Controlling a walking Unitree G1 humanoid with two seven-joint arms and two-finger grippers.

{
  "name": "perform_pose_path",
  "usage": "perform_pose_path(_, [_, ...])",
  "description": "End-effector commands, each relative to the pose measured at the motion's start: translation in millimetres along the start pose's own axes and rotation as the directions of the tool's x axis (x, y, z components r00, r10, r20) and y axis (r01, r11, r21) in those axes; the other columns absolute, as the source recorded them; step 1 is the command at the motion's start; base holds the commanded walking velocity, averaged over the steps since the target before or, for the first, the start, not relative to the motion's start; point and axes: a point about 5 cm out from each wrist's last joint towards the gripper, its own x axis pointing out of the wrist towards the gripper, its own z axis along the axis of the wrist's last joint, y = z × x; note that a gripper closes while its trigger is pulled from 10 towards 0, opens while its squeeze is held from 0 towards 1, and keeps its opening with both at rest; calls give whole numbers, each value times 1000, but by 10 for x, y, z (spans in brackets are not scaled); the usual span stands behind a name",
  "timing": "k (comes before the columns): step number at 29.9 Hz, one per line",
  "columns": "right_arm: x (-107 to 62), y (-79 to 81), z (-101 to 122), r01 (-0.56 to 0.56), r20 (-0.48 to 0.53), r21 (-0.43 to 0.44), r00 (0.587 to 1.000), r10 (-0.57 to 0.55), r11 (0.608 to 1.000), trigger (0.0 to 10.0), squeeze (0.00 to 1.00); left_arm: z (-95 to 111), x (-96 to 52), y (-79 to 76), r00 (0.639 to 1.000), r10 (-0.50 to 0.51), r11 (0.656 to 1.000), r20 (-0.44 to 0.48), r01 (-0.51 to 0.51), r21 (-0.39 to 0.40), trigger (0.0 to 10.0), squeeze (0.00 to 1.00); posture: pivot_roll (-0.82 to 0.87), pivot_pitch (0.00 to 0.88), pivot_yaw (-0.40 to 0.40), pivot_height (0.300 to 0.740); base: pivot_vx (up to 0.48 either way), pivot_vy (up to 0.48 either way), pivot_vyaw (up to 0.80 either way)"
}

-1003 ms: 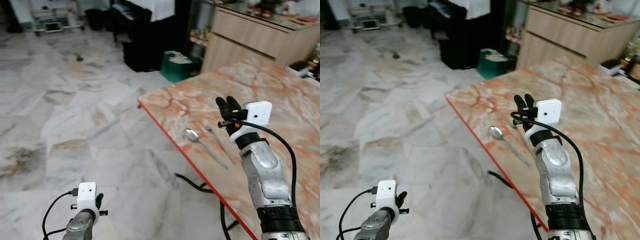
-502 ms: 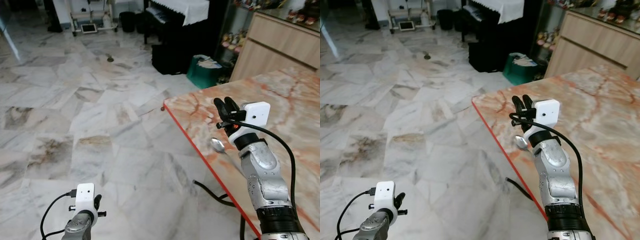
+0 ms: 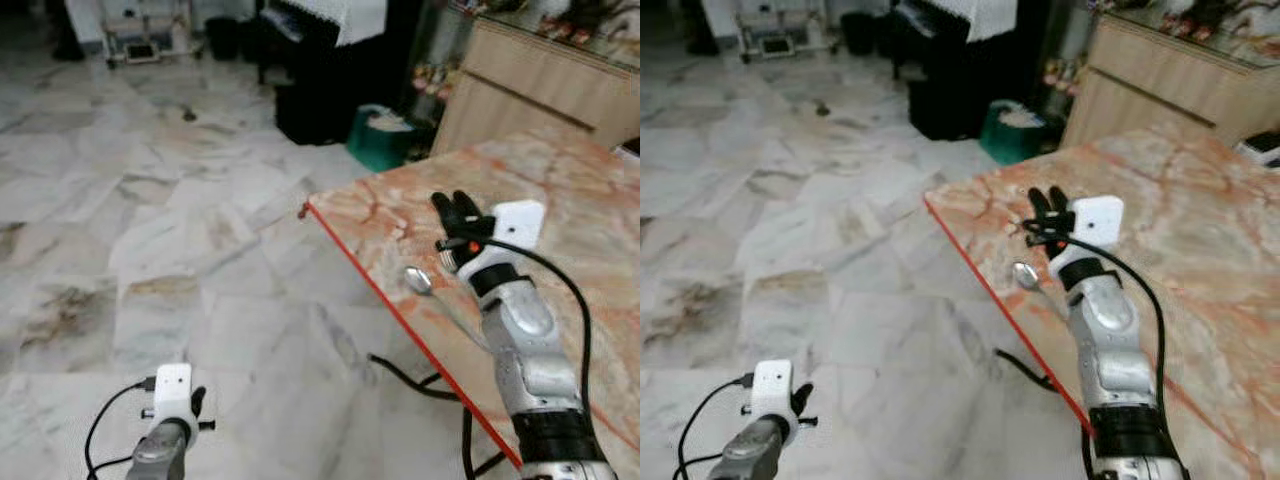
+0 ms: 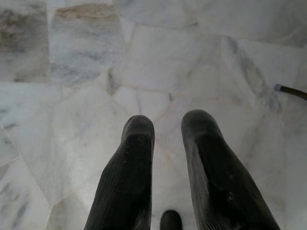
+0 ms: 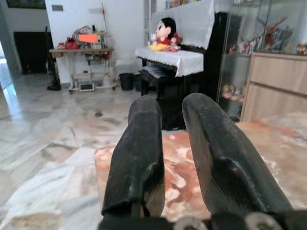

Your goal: Setting the table

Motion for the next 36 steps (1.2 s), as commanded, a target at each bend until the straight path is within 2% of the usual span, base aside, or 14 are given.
perform_pose_path(1, [26,76,12,-21,9,7,1000,21,1000,10000,0,-6,-6,64,1000,15,1000,-3,-15,4,10000,0,117,0,-38,727,0,0,0])
perform_pose_path(6, [32,82,13,-22,9,8,1000,22,1000,10000,0,6,-2,65,1000,16,1000,0,-16,-3,10000,0,118,0,-37,727,0,0,0])
perform_pose_path(13, [34,86,11,-21,11,10,1000,20,1000,10000,0,9,0,63,1000,13,1000,-1,-13,-3,10000,0,116,0,-34,727,0,362,0])
perform_pose_path(18, [34,101,8,-25,13,12,1000,25,1000,10000,0,12,0,59,1000,5,1000,3,-5,9,10000,0,116,0,-35,727,0,0,0])
perform_pose_path(29, [31,99,8,-29,13,11,1000,28,1000,10000,0,8,-1,61,1000,7,1000,0,-7,16,10000,0,117,0,-36,727,354,0,0])
perform_pose_path(36, [32,106,5,-32,11,11,999,32,999,10000,0,19,1,46,1000,1,1000,11,-1,9,10000,0,118,0,-37,727,0,0,0])
